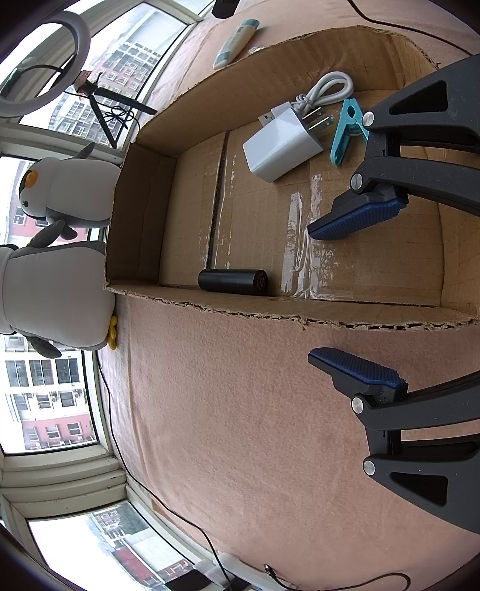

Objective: Organize rigid objects
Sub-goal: 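Move the right tool back to the patterned lighter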

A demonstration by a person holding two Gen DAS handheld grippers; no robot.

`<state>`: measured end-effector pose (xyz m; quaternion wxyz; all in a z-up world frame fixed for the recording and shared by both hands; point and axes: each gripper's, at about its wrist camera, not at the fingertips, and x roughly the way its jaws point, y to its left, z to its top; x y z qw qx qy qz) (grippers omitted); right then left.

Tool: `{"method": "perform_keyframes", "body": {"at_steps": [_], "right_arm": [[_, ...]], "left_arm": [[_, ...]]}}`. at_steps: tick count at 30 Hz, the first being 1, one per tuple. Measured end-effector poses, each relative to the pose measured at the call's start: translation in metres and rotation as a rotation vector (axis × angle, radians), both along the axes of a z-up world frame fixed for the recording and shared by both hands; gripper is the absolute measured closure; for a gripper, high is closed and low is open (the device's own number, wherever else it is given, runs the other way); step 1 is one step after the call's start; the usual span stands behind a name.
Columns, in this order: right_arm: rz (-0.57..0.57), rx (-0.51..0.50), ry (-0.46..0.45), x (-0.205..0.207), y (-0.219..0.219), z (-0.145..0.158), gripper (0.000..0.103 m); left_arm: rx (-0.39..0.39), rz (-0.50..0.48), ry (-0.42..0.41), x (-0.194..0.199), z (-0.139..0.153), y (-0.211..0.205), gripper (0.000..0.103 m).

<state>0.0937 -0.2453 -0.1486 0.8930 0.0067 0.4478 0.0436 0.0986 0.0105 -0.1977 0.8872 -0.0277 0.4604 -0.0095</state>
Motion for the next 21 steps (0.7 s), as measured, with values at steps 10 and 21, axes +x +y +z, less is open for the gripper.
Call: {"method": "perform_keyframes", "body": {"at_steps": [10,21], "right_arm": [[-0.091,0.040,0.069,0.001,-0.042,-0.023,0.048],[-0.164,0.122,0.185,0.018,-0.054,-0.056,0.048]], "left_arm": [[0.001,0.000,-0.001,0.000,0.000,0.000,0.038],[0.001,-0.001,-0.001,0.001,0.000,0.000,0.038]]}}
